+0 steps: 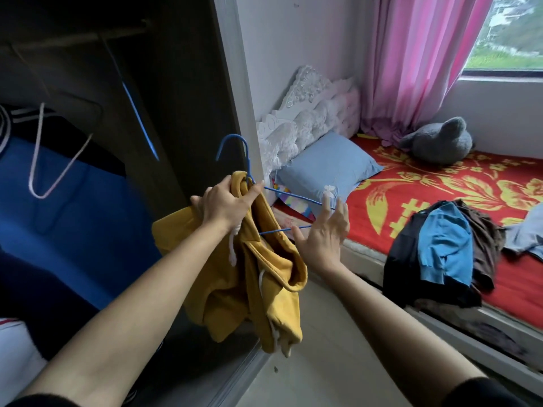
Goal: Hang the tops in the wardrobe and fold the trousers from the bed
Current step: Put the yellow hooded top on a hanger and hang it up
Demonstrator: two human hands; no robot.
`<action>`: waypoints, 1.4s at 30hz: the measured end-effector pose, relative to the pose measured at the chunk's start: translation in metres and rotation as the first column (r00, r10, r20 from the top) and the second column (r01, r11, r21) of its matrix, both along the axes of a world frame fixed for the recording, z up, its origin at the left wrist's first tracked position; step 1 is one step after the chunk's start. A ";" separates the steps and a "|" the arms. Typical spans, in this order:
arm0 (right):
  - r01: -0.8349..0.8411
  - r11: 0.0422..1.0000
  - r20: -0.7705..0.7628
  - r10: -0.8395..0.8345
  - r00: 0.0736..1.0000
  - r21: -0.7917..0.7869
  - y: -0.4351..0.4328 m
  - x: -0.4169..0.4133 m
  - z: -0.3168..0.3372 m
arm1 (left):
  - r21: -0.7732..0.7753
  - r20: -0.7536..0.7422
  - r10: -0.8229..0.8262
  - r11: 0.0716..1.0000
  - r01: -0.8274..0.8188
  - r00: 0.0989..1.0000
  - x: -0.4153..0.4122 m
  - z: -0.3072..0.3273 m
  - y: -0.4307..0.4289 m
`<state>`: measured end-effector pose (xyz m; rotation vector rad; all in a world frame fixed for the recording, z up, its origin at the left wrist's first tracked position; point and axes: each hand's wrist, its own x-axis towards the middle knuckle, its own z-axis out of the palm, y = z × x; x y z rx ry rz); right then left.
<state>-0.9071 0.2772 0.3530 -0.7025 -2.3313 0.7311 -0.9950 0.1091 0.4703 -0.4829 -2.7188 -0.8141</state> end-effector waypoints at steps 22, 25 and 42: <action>0.072 0.343 0.046 -0.084 0.995 -0.936 0.076 -0.005 0.008 | -0.025 0.072 -0.051 0.998 0.053 0.996 -0.017 -0.028 -0.037; 0.040 0.607 0.026 -0.032 0.999 -0.794 0.084 -0.017 0.030 | -0.014 0.135 -0.106 0.994 0.109 0.985 -0.021 -0.036 -0.040; -0.236 0.964 -0.111 0.223 0.968 -0.122 0.024 -0.053 0.140 | 0.063 0.530 -0.223 0.973 0.224 0.818 -0.028 -0.048 -0.052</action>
